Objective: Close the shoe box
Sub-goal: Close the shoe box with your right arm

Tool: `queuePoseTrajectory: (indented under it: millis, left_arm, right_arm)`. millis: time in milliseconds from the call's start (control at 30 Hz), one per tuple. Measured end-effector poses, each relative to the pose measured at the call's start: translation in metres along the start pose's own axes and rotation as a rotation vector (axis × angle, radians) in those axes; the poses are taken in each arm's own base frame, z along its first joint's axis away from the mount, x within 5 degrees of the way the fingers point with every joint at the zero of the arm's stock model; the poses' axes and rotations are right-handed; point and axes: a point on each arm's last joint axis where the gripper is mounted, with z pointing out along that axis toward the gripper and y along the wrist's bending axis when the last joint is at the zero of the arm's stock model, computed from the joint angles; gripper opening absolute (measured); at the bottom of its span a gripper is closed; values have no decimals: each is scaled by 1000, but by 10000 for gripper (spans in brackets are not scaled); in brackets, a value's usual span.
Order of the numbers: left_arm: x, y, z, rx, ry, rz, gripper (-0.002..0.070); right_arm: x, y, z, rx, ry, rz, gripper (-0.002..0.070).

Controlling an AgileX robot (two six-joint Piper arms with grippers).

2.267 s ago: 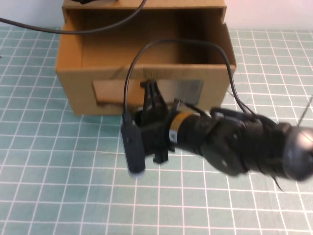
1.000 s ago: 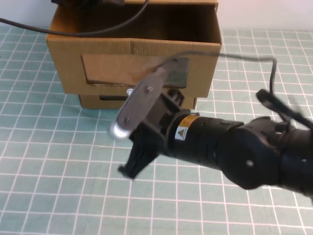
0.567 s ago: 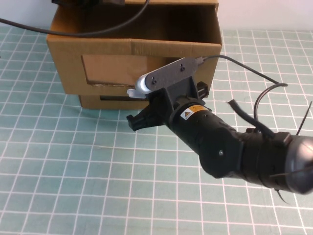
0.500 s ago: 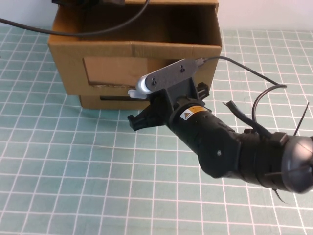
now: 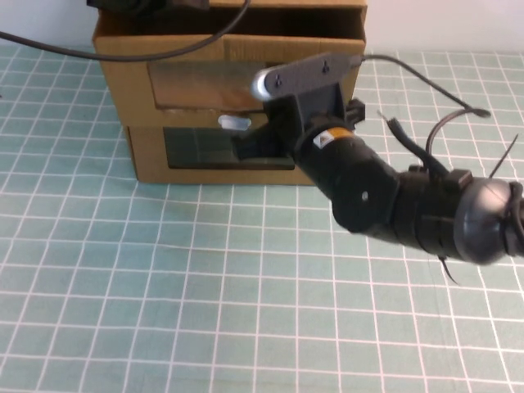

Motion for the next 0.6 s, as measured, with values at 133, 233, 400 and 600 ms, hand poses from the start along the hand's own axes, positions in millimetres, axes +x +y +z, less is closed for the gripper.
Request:
queuePoseTrajectory:
  millis: [133,233,400,600]
  left_arm:
    - [0,0,0,0,0,0,-4]
    - [0,0,0,1,2,0,-4]
    - [0,0,0,1,2,0,-4]
    - [0,0,0,1,2,2,-4]
  right_arm:
    - [-5,-5,18,-10,12,12,-14]
    - [-6,-9,28,-15,24,18,-14]
    - [-6,-11,31,-18,30,5,-14]
    - [-11,-7,24,-98,79,-80,-14]
